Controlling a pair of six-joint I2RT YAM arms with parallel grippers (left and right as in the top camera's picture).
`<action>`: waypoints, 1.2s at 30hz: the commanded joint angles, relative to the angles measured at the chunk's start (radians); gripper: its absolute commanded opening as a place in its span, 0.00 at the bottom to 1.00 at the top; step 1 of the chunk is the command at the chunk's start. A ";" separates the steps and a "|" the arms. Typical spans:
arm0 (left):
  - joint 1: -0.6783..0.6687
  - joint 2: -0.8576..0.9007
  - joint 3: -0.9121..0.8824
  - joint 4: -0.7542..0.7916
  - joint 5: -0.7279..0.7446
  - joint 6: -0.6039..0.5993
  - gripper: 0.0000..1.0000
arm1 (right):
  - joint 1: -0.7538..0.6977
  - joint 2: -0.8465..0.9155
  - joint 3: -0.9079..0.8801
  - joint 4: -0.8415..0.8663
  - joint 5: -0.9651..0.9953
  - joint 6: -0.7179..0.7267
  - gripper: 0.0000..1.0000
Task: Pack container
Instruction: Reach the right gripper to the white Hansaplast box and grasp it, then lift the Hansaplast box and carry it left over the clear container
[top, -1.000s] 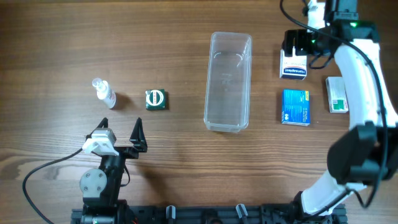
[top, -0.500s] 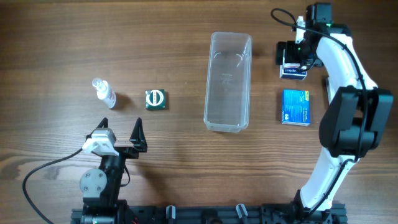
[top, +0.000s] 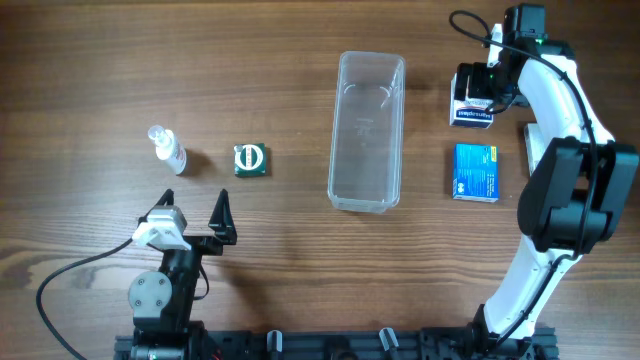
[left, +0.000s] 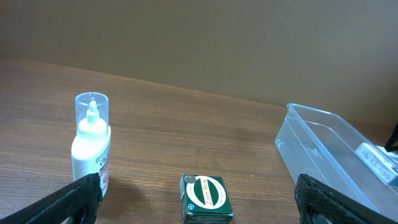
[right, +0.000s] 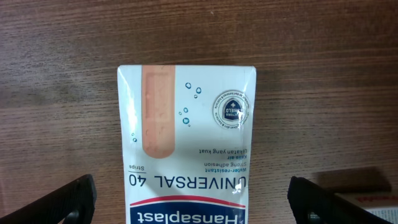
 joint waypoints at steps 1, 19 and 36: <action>0.007 -0.009 -0.006 -0.001 0.016 0.013 1.00 | 0.006 0.033 0.020 0.000 -0.005 -0.017 1.00; 0.007 -0.009 -0.006 -0.001 0.015 0.013 1.00 | 0.026 0.107 -0.014 0.013 -0.005 0.002 0.99; 0.007 -0.009 -0.006 -0.001 0.016 0.013 1.00 | 0.026 0.104 -0.023 0.030 0.014 0.061 0.79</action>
